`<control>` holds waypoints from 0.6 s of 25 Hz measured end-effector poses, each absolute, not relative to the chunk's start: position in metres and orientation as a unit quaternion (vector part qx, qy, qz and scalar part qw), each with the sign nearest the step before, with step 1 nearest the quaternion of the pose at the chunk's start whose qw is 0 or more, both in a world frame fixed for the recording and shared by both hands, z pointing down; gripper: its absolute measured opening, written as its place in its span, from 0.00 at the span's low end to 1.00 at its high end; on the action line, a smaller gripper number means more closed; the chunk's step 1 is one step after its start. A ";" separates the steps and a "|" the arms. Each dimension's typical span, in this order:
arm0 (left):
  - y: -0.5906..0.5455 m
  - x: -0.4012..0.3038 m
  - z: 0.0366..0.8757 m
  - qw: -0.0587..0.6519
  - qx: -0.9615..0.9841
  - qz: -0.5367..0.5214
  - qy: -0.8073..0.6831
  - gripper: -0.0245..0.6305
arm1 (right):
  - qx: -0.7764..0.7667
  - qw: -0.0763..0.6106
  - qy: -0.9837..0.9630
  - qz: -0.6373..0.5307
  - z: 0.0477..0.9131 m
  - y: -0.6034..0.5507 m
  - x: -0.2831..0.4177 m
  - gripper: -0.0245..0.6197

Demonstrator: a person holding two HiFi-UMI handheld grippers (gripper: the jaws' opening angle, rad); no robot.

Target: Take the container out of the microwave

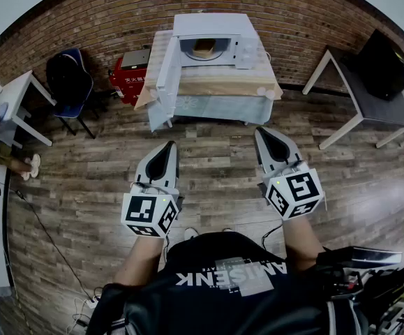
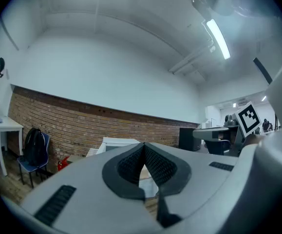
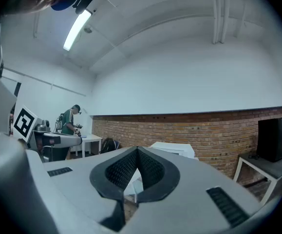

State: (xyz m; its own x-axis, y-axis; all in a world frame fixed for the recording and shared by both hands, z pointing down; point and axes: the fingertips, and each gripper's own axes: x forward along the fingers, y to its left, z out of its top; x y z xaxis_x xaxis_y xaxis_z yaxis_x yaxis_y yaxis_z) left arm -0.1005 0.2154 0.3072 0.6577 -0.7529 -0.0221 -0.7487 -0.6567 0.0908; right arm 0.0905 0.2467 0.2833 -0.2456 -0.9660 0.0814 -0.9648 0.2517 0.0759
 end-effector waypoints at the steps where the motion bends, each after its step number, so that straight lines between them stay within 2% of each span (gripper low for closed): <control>1: 0.216 -0.100 0.307 0.036 0.910 -0.029 -0.413 0.05 | 0.612 0.055 -0.789 -0.005 0.283 0.247 0.091 0.10; 15: 0.211 -0.099 0.306 0.044 0.903 -0.028 -0.426 0.05 | 0.602 0.056 -0.797 -0.005 0.279 0.244 0.091 0.10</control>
